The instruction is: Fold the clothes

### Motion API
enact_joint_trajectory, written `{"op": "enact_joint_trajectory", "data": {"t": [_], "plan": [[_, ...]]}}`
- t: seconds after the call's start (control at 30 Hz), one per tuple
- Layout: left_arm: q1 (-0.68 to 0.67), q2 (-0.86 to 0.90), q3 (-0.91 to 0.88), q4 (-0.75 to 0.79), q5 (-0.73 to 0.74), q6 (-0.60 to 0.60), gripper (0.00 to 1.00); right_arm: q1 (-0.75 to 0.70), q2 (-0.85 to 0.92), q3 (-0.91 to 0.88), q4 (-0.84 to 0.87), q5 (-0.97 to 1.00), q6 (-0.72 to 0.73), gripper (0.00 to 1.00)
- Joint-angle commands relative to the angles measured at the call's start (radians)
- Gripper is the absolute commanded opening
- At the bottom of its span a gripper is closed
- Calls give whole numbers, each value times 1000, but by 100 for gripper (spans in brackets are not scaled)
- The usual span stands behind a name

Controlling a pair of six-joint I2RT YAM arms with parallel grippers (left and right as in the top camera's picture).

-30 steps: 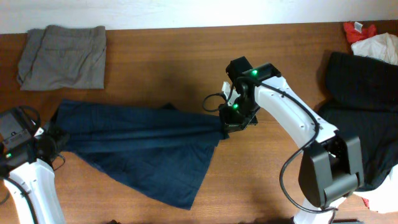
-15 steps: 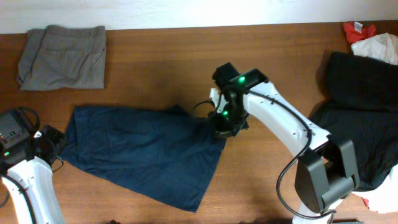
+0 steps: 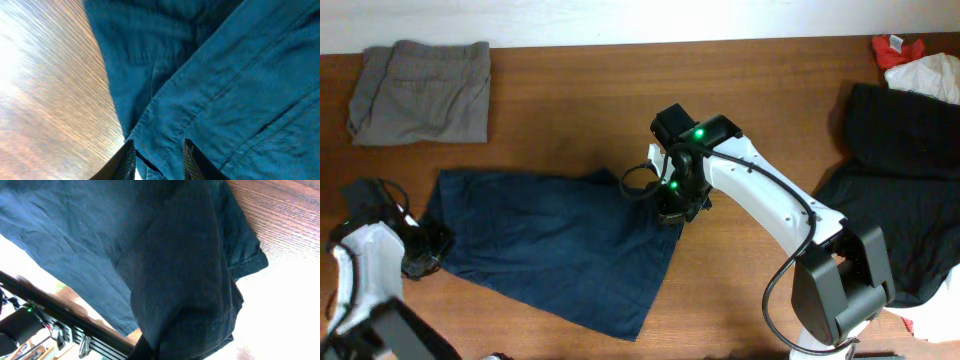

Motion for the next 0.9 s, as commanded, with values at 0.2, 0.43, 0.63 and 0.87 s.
{"op": "enact_joint_trajectory", "data": {"t": [0.2,0.43,0.63,0.87], "plan": [[5,96,-6,23,-51,95,48,0,-31,17,-1,5,9,4],[4,118,-21,42,-68,121,48,0,-31,17,4,9,9,4],[4,124,-66,80,-8,138,46,0,-31,17,5,9,8,4],[4,124,-59,86,-10,140,34,0,-31,17,6,9,6,4]]}}
